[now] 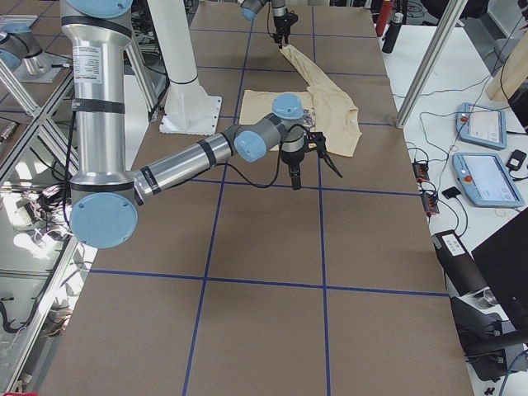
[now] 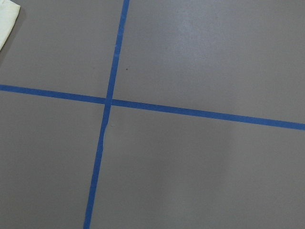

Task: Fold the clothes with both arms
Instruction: 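Lower the left gripper onto the cuff of the other sleeve and grasp, then fold the held sleeve across the shirt body with the left gripper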

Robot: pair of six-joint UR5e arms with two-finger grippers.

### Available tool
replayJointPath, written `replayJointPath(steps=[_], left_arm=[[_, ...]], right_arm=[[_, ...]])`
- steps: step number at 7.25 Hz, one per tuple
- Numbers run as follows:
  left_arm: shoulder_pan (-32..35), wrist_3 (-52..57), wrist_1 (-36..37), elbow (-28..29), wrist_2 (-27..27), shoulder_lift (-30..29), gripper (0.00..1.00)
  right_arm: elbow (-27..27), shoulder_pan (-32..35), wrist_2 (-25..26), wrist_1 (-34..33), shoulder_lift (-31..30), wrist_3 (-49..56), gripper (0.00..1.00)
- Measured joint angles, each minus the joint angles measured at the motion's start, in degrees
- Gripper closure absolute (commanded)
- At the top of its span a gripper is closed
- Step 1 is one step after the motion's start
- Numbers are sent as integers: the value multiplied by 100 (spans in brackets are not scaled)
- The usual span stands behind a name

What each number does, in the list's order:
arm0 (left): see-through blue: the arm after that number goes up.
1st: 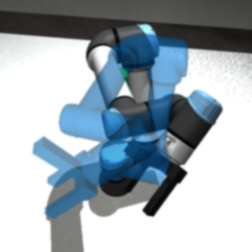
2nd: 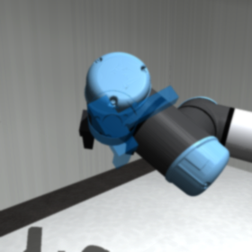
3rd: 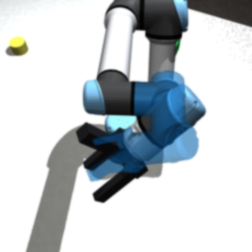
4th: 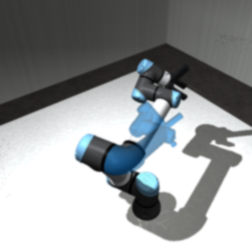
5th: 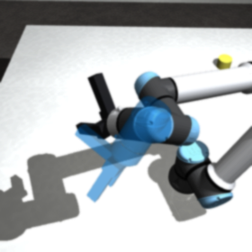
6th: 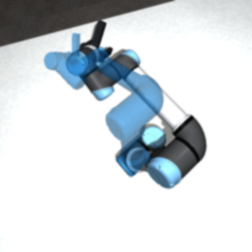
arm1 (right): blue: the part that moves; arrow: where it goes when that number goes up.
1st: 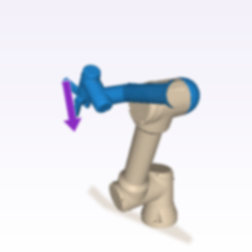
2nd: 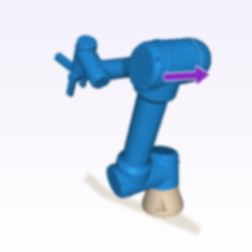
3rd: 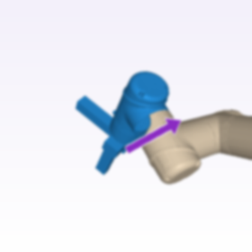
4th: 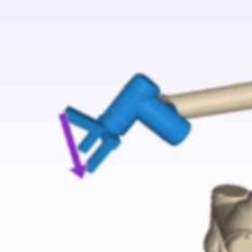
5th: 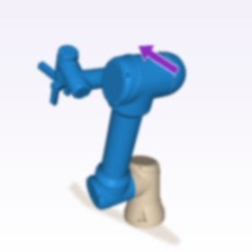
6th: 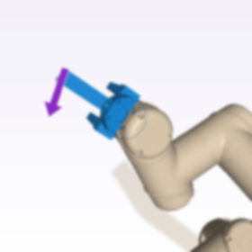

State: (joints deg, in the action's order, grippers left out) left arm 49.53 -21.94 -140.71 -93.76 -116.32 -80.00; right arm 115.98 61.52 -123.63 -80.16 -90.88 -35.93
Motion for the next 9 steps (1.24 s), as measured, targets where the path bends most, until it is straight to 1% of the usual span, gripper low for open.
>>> replayJointPath(steps=[1, 2, 5, 8, 9], left_arm=[[-8, -1, 2, 16, 2, -19, 75], [-10, -2, 5, 23, 5, -22, 100], [-18, 35, 3, -8, 27, -19, 100], [-3, 87, 105, -439, 40, -76, 100], [13, 91, 441, -650, 12, -251, 100]], right_arm=[[1, 0, -2, 0, 0, -1, 1], [2, 0, -3, 0, 0, -1, 1], [9, 0, -3, 0, 1, -9, 1], [12, 13, 2, 0, 26, -20, 1], [15, 15, 4, 2, 36, -24, 1]])
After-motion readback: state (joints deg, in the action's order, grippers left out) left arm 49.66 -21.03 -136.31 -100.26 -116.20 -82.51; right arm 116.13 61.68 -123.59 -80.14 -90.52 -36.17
